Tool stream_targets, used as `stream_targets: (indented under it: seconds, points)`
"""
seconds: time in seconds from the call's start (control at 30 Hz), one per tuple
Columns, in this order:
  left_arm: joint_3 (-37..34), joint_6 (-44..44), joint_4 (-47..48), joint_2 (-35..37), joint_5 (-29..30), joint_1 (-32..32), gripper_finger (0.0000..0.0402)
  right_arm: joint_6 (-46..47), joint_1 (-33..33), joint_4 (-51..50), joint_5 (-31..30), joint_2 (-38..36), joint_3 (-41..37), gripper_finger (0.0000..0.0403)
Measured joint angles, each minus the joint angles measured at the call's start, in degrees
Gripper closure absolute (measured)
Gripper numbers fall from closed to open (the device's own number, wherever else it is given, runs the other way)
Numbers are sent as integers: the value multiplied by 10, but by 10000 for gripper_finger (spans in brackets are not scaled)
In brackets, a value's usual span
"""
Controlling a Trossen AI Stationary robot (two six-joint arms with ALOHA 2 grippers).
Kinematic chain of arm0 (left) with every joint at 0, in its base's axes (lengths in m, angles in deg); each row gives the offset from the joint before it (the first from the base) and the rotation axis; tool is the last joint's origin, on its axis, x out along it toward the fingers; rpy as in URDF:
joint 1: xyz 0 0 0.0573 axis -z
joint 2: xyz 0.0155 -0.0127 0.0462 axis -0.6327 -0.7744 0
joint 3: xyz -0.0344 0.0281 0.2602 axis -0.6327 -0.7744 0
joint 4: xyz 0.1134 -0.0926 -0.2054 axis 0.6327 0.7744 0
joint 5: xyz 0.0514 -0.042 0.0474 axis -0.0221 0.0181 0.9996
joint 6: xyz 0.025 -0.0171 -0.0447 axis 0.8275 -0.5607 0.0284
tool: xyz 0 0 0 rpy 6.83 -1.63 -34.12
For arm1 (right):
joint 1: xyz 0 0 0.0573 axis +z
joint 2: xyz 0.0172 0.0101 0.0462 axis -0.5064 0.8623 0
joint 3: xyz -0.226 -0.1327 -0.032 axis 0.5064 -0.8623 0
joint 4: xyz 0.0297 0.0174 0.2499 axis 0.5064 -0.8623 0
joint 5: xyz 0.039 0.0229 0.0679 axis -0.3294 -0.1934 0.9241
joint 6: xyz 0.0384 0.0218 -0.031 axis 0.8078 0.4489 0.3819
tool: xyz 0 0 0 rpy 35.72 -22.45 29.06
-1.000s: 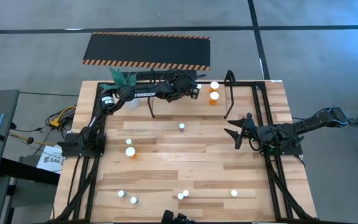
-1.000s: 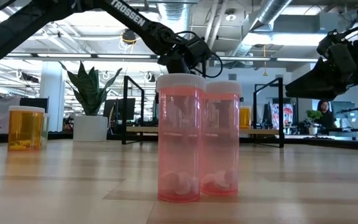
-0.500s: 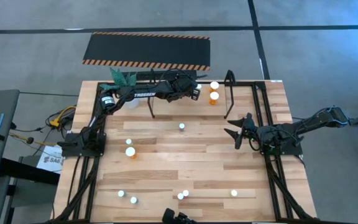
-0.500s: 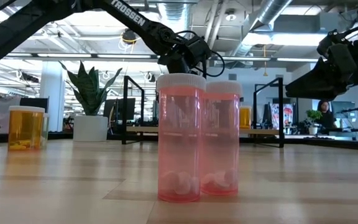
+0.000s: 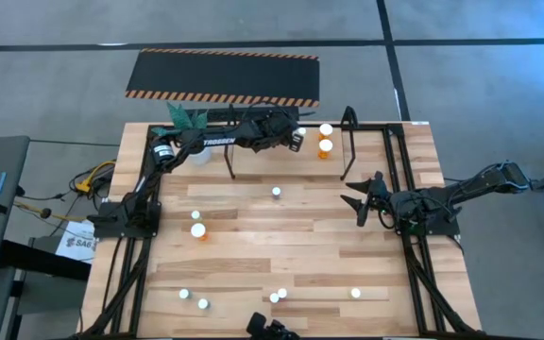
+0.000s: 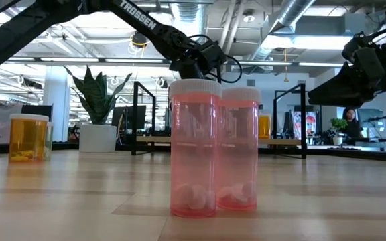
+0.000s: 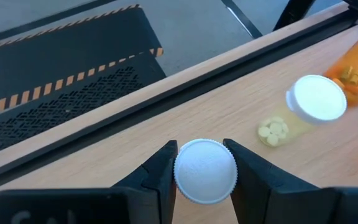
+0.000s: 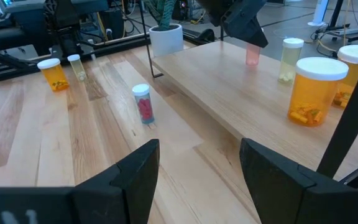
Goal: Pick and place medicine bottles onto shelf by color
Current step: Put the red pill bottle on the shelf
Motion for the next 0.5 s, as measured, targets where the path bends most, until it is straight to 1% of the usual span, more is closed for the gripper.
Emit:
stream_targets:
  seconds: [0.17, 0.33, 0.5]
  points:
    - [0, 3, 0, 0, 0, -1, 297, 0, 0, 0, 0, 0, 0, 159]
    - [0, 16, 0, 0, -19, -6, 297, 0, 0, 0, 0, 0, 0, 159]
    - [0, 16, 0, 0, -23, -8, 297, 0, 0, 0, 0, 0, 0, 159]
